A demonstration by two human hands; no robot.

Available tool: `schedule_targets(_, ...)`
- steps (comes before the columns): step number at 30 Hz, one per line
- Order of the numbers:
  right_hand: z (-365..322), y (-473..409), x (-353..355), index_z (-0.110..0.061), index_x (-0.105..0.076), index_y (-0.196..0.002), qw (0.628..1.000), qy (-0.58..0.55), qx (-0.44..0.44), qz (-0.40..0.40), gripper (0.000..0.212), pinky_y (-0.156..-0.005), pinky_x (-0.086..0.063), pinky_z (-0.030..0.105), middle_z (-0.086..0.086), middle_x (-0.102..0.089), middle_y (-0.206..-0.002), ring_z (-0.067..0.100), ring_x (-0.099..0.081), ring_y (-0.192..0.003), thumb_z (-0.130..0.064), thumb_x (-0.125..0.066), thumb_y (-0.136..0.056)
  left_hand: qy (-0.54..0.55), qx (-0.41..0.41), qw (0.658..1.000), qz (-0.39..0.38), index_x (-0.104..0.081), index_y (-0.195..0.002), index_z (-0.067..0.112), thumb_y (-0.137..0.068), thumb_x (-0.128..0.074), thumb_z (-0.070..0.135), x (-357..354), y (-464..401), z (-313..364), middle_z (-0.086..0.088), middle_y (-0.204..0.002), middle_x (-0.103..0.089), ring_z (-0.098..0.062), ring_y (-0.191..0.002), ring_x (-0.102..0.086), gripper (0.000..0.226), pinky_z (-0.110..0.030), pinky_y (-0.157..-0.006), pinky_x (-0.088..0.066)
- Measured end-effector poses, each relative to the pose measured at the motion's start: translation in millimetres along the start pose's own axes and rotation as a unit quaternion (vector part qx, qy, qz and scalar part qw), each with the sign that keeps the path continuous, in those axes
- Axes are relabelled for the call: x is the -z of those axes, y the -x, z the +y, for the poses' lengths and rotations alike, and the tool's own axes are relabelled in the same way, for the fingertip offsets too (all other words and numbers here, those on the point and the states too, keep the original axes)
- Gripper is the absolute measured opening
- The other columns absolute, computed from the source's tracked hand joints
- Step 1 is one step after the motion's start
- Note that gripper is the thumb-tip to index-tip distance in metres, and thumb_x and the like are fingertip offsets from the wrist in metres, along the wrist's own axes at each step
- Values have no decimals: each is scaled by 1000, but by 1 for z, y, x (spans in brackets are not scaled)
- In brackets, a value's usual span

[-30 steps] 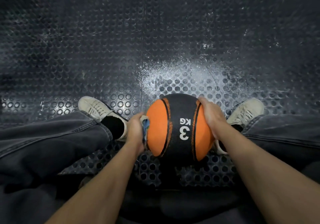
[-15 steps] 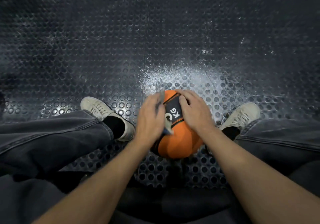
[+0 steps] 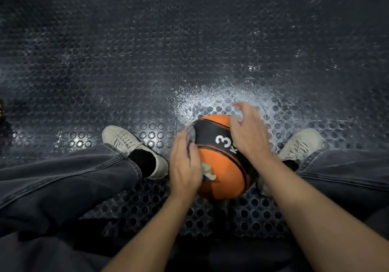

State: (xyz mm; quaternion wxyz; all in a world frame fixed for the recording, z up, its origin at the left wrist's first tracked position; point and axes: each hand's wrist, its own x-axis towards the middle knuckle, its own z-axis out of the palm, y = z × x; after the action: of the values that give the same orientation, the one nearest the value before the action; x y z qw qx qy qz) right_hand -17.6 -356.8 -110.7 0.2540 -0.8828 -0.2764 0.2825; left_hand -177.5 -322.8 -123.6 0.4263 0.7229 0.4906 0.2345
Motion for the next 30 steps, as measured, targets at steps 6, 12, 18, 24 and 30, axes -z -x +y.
schedule_targets(6, -6, 7, -10, -33, -46, -138, 994, 103, -20, -43, 43, -108, -28, 54, 2, -43, -144, 27, -39, -132, -50, -31, -101, -37, 250, 967, -18, -56, -82, 14, -100, -37, 23, 4, -82, -6, -4, -75, -54, -17, -69, -50, 27, -25, -61, -36)
schedule_targets(12, 0, 4, -16, -32, -49, -128, 997, 16, -76, 16, 30, -106, -31, 48, 3, -46, -133, 19, -45, -107, -40, -36, -102, -61, -163, 979, -104, -57, -130, 14, -89, -43, 11, -4, -10, 6, 0, -132, -58, -18, -130, -45, 43, -31, -112, -29)
schedule_targets(18, -11, -7, -19, -33, -45, -147, 999, 11, -35, 14, 46, -116, -25, 58, 1, -37, -155, 21, -35, -141, -40, -32, -103, -21, -70, 994, -84, -61, -121, 14, -93, -41, 21, -3, -59, 12, 0, -121, -63, -12, -115, -55, 35, -44, -100, -44)
schedule_targets(24, -9, 0, -21, -41, -55, -137, 999, -13, 20, 37, 39, -117, -26, 51, -16, -44, -150, 9, -36, -140, -35, -36, -104, -78, -183, 972, -121, -46, -140, 12, -96, -39, 11, 10, -20, -20, -4, -143, -49, -23, -138, -37, 45, -32, -116, -26)
schedule_targets(30, -3, 6, -28, -41, -58, -133, 997, -23, 5, 67, 37, -116, -23, 47, -14, -45, -148, 9, -35, -137, -35, -37, -103, 15, 312, 948, 58, -61, -119, 18, -102, -35, 32, -2, -54, -14, 0, -120, -62, -16, -98, -61, 34, -28, -95, -44)
